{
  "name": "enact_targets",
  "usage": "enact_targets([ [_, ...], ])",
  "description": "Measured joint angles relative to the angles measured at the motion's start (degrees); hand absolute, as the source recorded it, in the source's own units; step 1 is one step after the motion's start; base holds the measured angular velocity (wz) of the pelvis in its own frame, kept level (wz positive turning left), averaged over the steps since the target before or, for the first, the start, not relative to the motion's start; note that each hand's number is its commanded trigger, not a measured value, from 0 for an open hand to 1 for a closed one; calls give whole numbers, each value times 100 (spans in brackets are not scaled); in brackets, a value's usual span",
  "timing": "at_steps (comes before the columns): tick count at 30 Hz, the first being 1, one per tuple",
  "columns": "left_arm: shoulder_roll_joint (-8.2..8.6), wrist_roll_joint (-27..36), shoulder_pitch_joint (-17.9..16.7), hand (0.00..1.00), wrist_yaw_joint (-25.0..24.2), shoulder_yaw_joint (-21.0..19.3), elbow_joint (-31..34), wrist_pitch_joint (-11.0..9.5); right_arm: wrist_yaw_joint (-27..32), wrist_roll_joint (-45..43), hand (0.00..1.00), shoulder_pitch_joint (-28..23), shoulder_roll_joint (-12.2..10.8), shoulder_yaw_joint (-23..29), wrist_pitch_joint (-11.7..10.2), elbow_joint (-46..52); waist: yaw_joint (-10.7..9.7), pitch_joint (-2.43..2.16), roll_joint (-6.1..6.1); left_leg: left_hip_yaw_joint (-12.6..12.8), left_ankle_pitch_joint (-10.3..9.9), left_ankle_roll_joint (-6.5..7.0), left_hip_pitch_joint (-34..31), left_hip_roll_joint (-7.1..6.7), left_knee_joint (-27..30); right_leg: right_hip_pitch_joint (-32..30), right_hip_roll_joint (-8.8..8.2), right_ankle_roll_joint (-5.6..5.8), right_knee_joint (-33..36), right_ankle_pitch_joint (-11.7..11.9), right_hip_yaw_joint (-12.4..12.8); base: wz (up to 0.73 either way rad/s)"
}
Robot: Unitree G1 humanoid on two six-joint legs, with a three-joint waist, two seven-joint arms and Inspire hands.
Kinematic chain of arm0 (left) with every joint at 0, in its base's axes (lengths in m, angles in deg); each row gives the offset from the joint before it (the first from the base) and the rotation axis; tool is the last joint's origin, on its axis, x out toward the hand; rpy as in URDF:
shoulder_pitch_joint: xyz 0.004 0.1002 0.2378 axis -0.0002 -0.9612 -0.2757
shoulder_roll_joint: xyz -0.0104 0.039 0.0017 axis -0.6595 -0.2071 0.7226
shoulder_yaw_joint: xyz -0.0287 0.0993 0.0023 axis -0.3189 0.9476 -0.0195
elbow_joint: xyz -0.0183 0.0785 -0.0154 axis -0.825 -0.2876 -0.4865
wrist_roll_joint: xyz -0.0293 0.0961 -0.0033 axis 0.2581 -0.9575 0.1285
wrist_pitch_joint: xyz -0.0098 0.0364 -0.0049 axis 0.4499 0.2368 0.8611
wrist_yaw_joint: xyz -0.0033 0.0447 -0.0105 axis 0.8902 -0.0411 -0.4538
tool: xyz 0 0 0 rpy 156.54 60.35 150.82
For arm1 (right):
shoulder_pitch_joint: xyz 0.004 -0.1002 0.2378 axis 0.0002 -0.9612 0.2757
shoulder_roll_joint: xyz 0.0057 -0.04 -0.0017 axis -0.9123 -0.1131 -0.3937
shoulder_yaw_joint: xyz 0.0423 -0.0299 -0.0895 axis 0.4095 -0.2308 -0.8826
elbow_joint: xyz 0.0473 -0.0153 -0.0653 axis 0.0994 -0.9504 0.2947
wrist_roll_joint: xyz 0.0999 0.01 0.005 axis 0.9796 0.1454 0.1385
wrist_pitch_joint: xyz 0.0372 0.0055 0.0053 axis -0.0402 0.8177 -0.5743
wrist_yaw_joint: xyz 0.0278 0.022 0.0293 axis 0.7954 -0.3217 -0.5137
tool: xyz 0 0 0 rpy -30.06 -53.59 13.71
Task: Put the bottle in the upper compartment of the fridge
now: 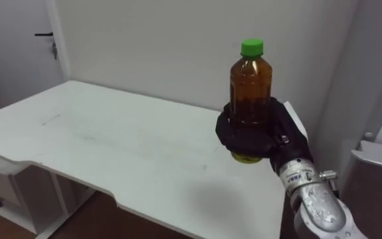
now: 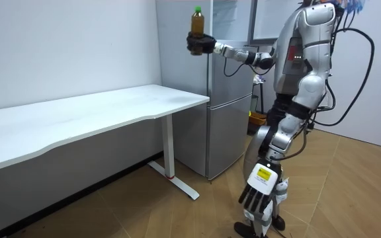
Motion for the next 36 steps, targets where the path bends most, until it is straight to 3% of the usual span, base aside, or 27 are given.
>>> enact_targets([
  [3,-15,-4,10,0,0,-38,108,26,-145,-298,100,-220,43,14,7,377,-94,-17,-28,92,-21,11,33,23,22,4,3,8,-7,-7,75,-12],
  [7,-26,-113,42,0,-10,-47,109,23,-386,-684,100,-476,236,14,133,820,-262,-14,-52,146,-27,20,34,37,38,4,0,9,11,12,109,-7],
  [11,-58,-136,-9,0,-70,-100,100,23,-452,-695,100,-611,270,156,265,1231,-401,6,-75,217,-28,23,123,47,-24,30,18,12,0,11,228,-8],
  [16,-57,-241,-111,0,-99,-276,99,21,-482,-696,100,-610,273,538,265,1693,-470,27,-114,326,-46,22,295,75,-149,116,57,21,-102,33,373,-16],
  [20,-61,-384,-107,0,-48,-400,93,-2,-486,-731,100,-614,270,625,250,1983,-502,23,-127,499,-107,13,372,129,-187,142,87,9,-98,48,517,-23],
  [27,-51,-510,-87,0,20,-558,70,-91,-674,-951,100,-955,278,825,251,2529,-678,9,-156,550,-175,2,417,163,-186,173,142,6,-98,53,544,-5],
  [36,8,-811,-91,0,-83,-805,83,-89,-822,-1398,100,-1093,278,1617,251,2710,-803,-16,-144,670,-194,15,430,184,-179,140,157,8,-90,72,708,-8],
])
